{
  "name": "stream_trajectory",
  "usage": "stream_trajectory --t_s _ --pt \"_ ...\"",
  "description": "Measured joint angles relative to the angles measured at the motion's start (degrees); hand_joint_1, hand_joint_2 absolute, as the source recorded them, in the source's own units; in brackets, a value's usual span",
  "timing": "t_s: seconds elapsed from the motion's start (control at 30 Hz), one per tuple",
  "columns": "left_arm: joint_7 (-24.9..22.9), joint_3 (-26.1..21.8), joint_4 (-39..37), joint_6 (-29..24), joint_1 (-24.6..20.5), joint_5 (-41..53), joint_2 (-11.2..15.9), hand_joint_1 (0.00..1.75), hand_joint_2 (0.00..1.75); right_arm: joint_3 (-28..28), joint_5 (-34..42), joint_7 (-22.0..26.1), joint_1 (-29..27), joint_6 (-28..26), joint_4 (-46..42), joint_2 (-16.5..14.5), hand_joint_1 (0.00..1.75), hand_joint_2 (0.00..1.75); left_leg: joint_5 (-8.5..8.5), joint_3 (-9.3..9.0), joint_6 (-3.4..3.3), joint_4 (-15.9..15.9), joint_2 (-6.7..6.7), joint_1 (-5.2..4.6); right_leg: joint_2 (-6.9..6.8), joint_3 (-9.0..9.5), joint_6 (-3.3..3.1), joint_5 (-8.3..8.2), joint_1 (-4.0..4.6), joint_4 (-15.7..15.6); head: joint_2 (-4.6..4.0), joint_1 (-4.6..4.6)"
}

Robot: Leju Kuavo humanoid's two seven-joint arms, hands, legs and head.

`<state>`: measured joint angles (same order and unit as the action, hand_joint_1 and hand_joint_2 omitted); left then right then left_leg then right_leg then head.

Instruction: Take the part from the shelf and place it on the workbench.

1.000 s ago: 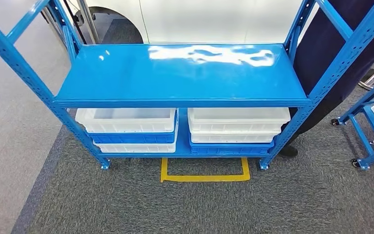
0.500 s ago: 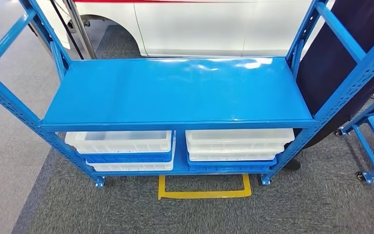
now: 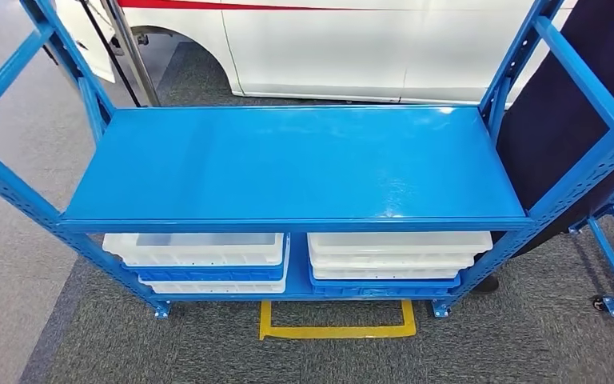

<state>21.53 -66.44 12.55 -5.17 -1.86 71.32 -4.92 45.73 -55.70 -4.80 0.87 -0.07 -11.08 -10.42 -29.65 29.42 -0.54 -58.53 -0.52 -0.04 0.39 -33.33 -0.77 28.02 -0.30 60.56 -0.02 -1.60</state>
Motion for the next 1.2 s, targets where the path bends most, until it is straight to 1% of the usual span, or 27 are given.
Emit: stream_trajectory --t_s 0.07,0.1,0.13,0.2,0.23,0.27,0.3,0.37,0.4,0.43,0.53,0.57,0.6,0.63,0.7,0.73,0.77,0.8,0.87,0.9,0.93,0.97,1.0,1.07,1.1,1.13,1.2 --pt "0.00 -0.01 0.00 -0.01 -0.16 0.00 -0.08 0.00 0.00 0.01 -0.09 -0.05 0.01 -0.03 0.00 -0.09 0.00 0.00 -0.65 -0.07 0.64 -0.50 0.12 0.10 -0.07 0.44 -0.49 -0.05 -0.22 -0.60 0.00 -0.02" --pt "0.00 -0.01 0.00 -0.02 -0.19 0.00 -0.13 0.00 0.00 0.02 -0.13 -0.08 -0.02 -0.13 0.00 -0.14 0.00 0.00 -1.62 0.49 1.02 -2.02 0.16 0.19 -0.19 0.77 -0.77 -0.07 -0.39 -0.99 0.00 -0.03" --pt "0.01 -0.03 0.00 -0.03 -0.19 -0.01 -0.17 0.00 0.00 0.02 -0.15 -0.11 -0.04 -0.28 0.00 -0.18 0.00 0.00 -3.06 1.77 1.40 -4.74 0.20 0.34 -0.32 1.04 -1.00 -0.06 -0.48 -1.24 0.00 -0.05" --pt "0.09 -0.16 0.00 -0.07 -0.14 -0.09 -0.18 0.00 0.00 0.04 -0.23 -0.05 -0.03 -0.76 0.00 -0.18 0.00 0.00 -6.10 5.87 2.04 -12.24 0.21 0.63 -0.49 1.26 -1.31 0.14 -0.49 -1.36 0.00 -0.07" --pt "0.18 -0.25 0.00 -0.07 -0.08 -0.17 -0.18 0.00 0.00 0.05 -0.27 0.02 -0.01 -0.96 0.00 -0.18 0.00 0.00 -6.65 7.59 2.26 -15.00 0.22 0.78 -0.50 1.37 -1.35 0.26 -0.51 -1.35 -0.01 -0.07" --pt "0.28 -0.32 0.00 -0.07 -0.01 -0.18 -0.18 0.00 0.00 0.05 -0.33 0.10 0.00 -1.13 0.00 -0.18 0.00 0.00 -6.03 8.40 2.42 -15.80 0.22 0.93 -0.49 1.55 -1.31 0.41 -0.55 -1.34 -0.01 -0.07" --pt "0.39 -0.36 0.00 -0.08 0.07 -0.11 -0.19 0.00 0.00 0.06 -0.38 0.18 0.00 -1.22 0.00 -0.18 0.00 0.00 -4.26 8.07 2.52 -14.29 0.23 1.07 -0.46 1.83 -1.20 0.58 -0.62 -1.33 -0.01 -0.08" --pt "0.51 -0.38 0.00 -0.15 0.16 0.20 -0.20 0.00 0.00 0.07 -0.45 0.32 -0.01 -1.29 0.00 -0.20 0.00 0.00 0.39 5.18 2.56 -6.94 0.26 1.27 -0.41 2.44 -0.81 0.97 -0.73 -1.28 0.00 -0.08" --pt "0.56 -0.38 0.00 -0.17 0.15 0.29 -0.20 0.00 0.00 0.09 -0.47 0.39 0.01 -1.31 0.00 -0.22 0.00 0.00 1.88 3.76 2.38 -3.52 0.23 1.20 -0.37 2.57 -0.53 1.13 -0.67 -1.16 0.00 -0.07" --pt "0.60 -0.38 0.00 -0.17 0.14 0.32 -0.21 0.00 0.00 0.12 -0.48 0.44 0.05 -1.32 0.00 -0.24 0.00 0.00 2.58 2.94 2.10 -1.41 0.18 1.08 -0.36 2.59 -0.21 1.19 -0.61 -1.09 0.00 -0.07" --pt "0.66 -0.38 0.00 -0.09 0.19 0.26 -0.20 0.00 0.00 0.30 -0.48 0.51 0.14 -1.32 0.00 -0.26 0.00 0.00 2.77 2.81 0.93 -0.34 0.11 0.86 -0.33 2.47 0.75 1.13 -0.49 -1.19 0.00 -0.06" --pt "0.65 -0.38 0.00 -0.08 0.22 0.25 -0.24 0.00 0.00 0.38 -0.48 0.52 0.13 -1.33 0.00 -0.26 0.00 0.00 2.97 2.81 0.42 -0.09 0.16 0.92 -0.33 2.37 0.99 1.60 -0.52 -0.84 0.00 -0.05" --pt "0.63 -0.39 0.00 -0.09 0.23 0.26 -0.28 0.00 0.00 0.46 -0.49 0.51 0.13 -1.37 0.00 -0.26 0.00 0.00 3.19 2.85 -0.14 0.20 0.22 1.00 -0.32 1.89 1.16 2.74 -0.54 0.40 0.00 -0.04" --pt "0.62 -0.39 0.00 -0.14 0.23 0.32 -0.33 0.00 0.00 0.54 -0.50 0.51 0.13 -1.43 0.00 -0.26 0.00 0.00 3.38 2.95 -0.65 0.45 0.28 1.07 -0.32 0.92 1.28 4.48 -0.56 2.73 0.00 -0.03" --pt "0.64 -0.43 0.00 -0.30 0.20 0.37 -0.37 0.00 0.00 0.69 -0.51 0.50 0.12 -1.66 0.00 -0.27 0.00 0.00 3.48 3.34 -1.23 0.48 0.37 0.84 -0.33 -2.12 1.38 8.39 -0.53 9.75 -0.01 -0.02" --pt "0.67 -0.50 0.00 -0.36 0.20 0.30 -0.37 0.00 0.00 0.79 -0.51 0.50 0.11 -1.78 0.00 -0.27 0.00 0.00 3.53 3.51 -1.35 0.44 0.40 0.69 -0.34 -3.34 1.40 9.38 -0.52 12.68 -0.01 -0.02" --pt "0.70 -0.61 0.00 -0.40 0.21 0.18 -0.38 0.00 0.00 0.87 -0.52 0.51 0.10 -1.90 0.00 -0.26 0.00 0.00 3.58 3.64 -1.41 0.39 0.41 0.54 -0.34 -3.77 1.36 9.32 -0.50 13.99 0.00 -0.02" --pt "0.75 -0.73 0.00 -0.42 0.22 0.06 -0.38 0.00 0.00 0.93 -0.52 0.51 0.09 -1.98 0.00 -0.26 0.00 0.44 3.63 3.72 -1.43 0.33 0.41 0.41 -0.35 -3.16 1.23 8.21 -0.48 13.22 0.00 -0.02" --pt "0.87 -0.97 0.00 -0.42 0.23 0.02 -0.43 0.00 0.00 0.97 -0.59 0.58 0.10 -2.15 0.00 -0.24 0.00 1.31 3.70 3.73 -1.36 0.18 0.37 0.21 -0.35 0.87 0.59 4.68 -0.33 6.14 0.01 -0.02" --pt "0.95 -1.07 0.00 -0.43 0.22 0.02 -0.49 0.00 0.00 0.98 -0.63 0.64 0.12 -2.22 0.00 -0.23 0.00 1.75 3.76 3.77 -1.21 0.10 0.34 0.09 -0.38 2.90 0.29 3.42 -0.17 2.53 0.01 -0.03" --pt "0.99 -1.17 0.00 -0.45 0.22 0.02 -0.55 0.00 0.00 0.99 -0.71 0.72 0.15 -2.28 0.00 -0.22 0.00 1.75 3.81 3.77 -0.99 0.04 0.34 0.01 -0.41 4.25 0.04 2.70 0.01 -0.09 0.00 -0.03" --pt "1.02 -1.25 0.00 -0.49 0.20 0.02 -0.61 0.00 0.00 0.99 -0.77 0.79 0.19 -2.31 0.00 -0.22 0.00 1.75 3.90 3.77 -0.69 -0.01 0.34 -0.04 -0.43 4.80 -0.11 2.66 0.18 -1.33 0.00 -0.04" --pt "1.03 -1.31 0.00 -0.53 0.17 0.02 -0.63 0.00 0.00 1.00 -0.80 0.87 0.24 -2.33 0.00 -0.22 0.00 1.75 4.02 3.76 -0.32 0.04 0.35 -0.07 -0.45 4.77 -0.20 2.59 0.31 -1.55 0.00 -0.04" --pt "1.03 -1.34 0.00 -0.60 0.10 0.02 -0.61 0.00 0.00 1.01 -0.86 1.00 0.30 -2.37 0.00 -0.25 0.00 1.75 3.96 3.82 0.42 -0.18 0.37 -0.07 -0.49 4.69 -0.72 2.26 0.03 -2.28 0.00 -0.06" --pt "1.04 -1.35 0.00 -0.61 0.10 0.03 -0.61 0.00 0.00 1.01 -0.86 1.06 0.29 -2.38 0.00 -0.27 0.00 1.75 3.18 4.24 0.77 -1.09 0.37 -0.02 -0.58 4.66 -1.06 1.94 -0.16 -2.58 0.00 -0.08" --pt "1.04 -1.36 0.00 -0.62 0.12 0.03 -0.62 0.00 0.00 1.02 -0.86 1.10 0.28 -2.40 0.00 -0.29 0.00 1.75 1.67 5.10 1.08 -3.10 0.37 0.07 -0.68 4.61 -1.35 1.65 -0.36 -2.85 0.00 -0.10" --pt "1.05 -1.37 0.00 -0.62 0.19 0.04 -0.62 0.00 0.00 1.05 -0.85 1.16 0.24 -2.45 -0.02 -0.27 0.00 1.75 -2.54 8.00 1.68 -10.07 0.36 0.45 -0.85 4.33 -1.65 1.43 -0.37 -2.91 0.01 -0.13"
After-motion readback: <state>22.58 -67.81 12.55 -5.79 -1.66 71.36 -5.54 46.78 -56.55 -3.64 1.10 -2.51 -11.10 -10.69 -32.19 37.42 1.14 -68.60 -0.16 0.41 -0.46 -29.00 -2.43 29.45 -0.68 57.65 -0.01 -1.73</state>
